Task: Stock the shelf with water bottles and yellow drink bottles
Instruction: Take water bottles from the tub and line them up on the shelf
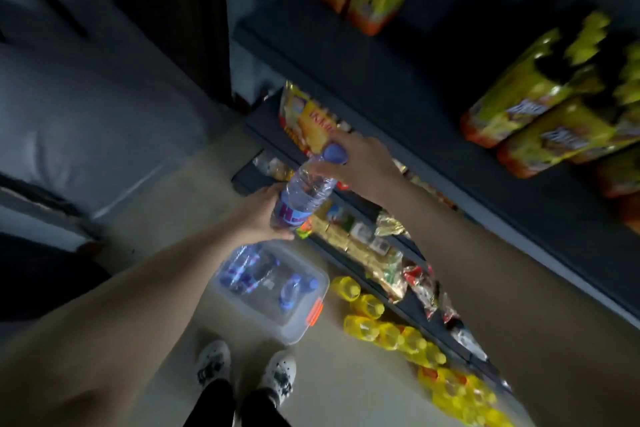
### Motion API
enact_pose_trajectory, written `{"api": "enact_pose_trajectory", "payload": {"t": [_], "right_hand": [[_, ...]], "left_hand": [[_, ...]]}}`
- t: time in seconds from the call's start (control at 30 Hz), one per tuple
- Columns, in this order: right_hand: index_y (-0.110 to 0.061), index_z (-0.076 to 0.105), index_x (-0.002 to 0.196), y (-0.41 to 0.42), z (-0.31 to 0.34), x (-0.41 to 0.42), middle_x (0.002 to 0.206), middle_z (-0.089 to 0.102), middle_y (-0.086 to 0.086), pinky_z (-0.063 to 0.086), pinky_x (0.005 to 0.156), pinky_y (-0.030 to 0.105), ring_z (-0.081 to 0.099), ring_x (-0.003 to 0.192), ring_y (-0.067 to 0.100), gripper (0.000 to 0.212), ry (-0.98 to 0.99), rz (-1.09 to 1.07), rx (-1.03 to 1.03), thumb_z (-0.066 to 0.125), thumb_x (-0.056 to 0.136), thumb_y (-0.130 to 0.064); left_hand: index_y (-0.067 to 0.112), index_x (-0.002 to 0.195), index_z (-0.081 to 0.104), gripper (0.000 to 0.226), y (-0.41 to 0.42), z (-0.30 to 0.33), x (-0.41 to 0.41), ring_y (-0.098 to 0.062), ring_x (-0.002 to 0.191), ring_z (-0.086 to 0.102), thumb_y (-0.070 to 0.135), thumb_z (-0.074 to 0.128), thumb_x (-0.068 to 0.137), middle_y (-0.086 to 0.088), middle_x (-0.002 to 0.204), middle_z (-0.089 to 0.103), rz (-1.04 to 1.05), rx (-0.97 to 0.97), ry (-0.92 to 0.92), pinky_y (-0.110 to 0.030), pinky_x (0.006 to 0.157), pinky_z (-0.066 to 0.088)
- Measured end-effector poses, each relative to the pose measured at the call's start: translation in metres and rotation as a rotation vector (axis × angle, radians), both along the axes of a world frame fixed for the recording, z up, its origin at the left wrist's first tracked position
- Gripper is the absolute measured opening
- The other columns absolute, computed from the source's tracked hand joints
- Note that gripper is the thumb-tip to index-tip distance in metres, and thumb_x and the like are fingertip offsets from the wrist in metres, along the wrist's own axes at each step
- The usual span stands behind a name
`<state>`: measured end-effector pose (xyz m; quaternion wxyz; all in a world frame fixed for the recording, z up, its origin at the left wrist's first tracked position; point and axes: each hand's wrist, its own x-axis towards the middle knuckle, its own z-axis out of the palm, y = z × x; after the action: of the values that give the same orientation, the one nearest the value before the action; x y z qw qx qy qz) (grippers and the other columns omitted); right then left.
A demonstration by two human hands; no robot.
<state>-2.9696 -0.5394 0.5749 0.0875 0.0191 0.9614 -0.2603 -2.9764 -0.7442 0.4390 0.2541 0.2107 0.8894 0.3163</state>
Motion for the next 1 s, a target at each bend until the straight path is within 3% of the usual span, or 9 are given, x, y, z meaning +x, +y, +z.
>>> {"api": "enact_pose_trajectory", "payload": {"t": [0.1, 0.2, 0.3, 0.43, 0.6, 0.73, 0.87, 1.0], "right_hand": [[-0.020, 0.058, 0.086, -0.005, 0.085, -0.020, 0.080, 0.063, -0.002, 0.033, 0.065, 0.029, 0.057, 0.079, 0.018, 0.045, 0.178, 0.007, 0.037, 0.068, 0.079, -0.064], [-0.024, 0.054, 0.090, -0.009, 0.157, -0.031, 0.079, 0.060, -0.008, 0.029, 0.066, 0.026, 0.055, 0.080, 0.016, 0.040, 0.328, -0.015, 0.065, 0.062, 0.085, -0.063], [-0.018, 0.053, 0.115, -0.016, 0.210, -0.035, 0.098, 0.063, -0.001, 0.031, 0.070, 0.026, 0.057, 0.088, 0.022, 0.047, 0.479, -0.089, 0.006, 0.057, 0.091, -0.059], [-0.022, 0.031, 0.140, -0.026, 0.250, -0.029, 0.112, 0.062, -0.001, 0.046, 0.074, 0.030, 0.062, 0.091, 0.020, 0.076, 0.551, -0.114, -0.152, 0.068, 0.083, -0.055], [-0.013, 0.029, 0.139, -0.021, 0.312, -0.034, 0.107, 0.067, 0.006, 0.049, 0.078, 0.036, 0.065, 0.096, 0.028, 0.076, 0.700, -0.103, -0.090, 0.067, 0.086, -0.053], [-0.013, 0.030, 0.140, -0.011, 0.366, -0.048, 0.109, 0.067, 0.008, 0.054, 0.083, 0.042, 0.066, 0.097, 0.028, 0.079, 0.787, -0.082, 0.005, 0.066, 0.084, -0.057], [-0.011, 0.032, 0.142, 0.004, 0.412, -0.071, 0.116, 0.065, 0.010, 0.054, 0.082, 0.041, 0.065, 0.099, 0.029, 0.082, 0.874, -0.146, 0.013, 0.068, 0.084, -0.055], [-0.014, 0.034, 0.140, 0.018, 0.445, -0.110, 0.116, 0.064, 0.004, 0.054, 0.085, 0.040, 0.064, 0.100, 0.025, 0.081, 0.913, -0.246, 0.018, 0.070, 0.081, -0.057]], "left_hand": [[0.027, 0.115, 0.057, 0.075, 0.010, 0.073, -0.013, -0.012, 0.096, 0.069, 0.064, 0.080, 0.054, 0.007, 0.104, 0.071, 0.074, 0.142, 0.099, -0.034, 0.078, 0.056], [0.029, 0.119, 0.055, 0.065, 0.015, 0.146, -0.020, -0.003, 0.094, 0.065, 0.055, 0.083, 0.066, 0.015, 0.106, 0.069, 0.127, 0.245, 0.179, -0.027, 0.081, 0.053], [0.028, 0.126, 0.054, 0.067, 0.019, 0.215, -0.027, -0.003, 0.100, 0.064, 0.054, 0.080, 0.071, 0.014, 0.113, 0.068, 0.121, 0.310, 0.228, -0.026, 0.087, 0.052], [0.032, 0.128, 0.055, 0.065, 0.026, 0.296, -0.036, -0.001, 0.099, 0.063, 0.051, 0.080, 0.072, 0.016, 0.111, 0.067, 0.158, 0.373, 0.349, -0.021, 0.085, 0.049], [0.033, 0.129, 0.055, 0.060, 0.031, 0.372, -0.049, -0.003, 0.103, 0.061, 0.051, 0.078, 0.076, 0.015, 0.113, 0.066, 0.096, 0.342, 0.482, -0.025, 0.090, 0.049], [0.032, 0.132, 0.055, 0.064, 0.036, 0.431, -0.075, -0.002, 0.103, 0.056, 0.055, 0.076, 0.076, 0.017, 0.114, 0.061, -0.007, 0.272, 0.570, -0.022, 0.086, 0.044], [0.031, 0.126, 0.060, 0.061, 0.037, 0.483, -0.117, -0.006, 0.101, 0.061, 0.062, 0.073, 0.075, 0.015, 0.111, 0.065, -0.067, 0.179, 0.680, -0.030, 0.090, 0.049], [0.027, 0.127, 0.062, 0.053, 0.038, 0.515, -0.180, -0.011, 0.104, 0.062, 0.056, 0.068, 0.084, 0.008, 0.116, 0.066, -0.077, 0.157, 0.773, -0.033, 0.095, 0.050]]}}
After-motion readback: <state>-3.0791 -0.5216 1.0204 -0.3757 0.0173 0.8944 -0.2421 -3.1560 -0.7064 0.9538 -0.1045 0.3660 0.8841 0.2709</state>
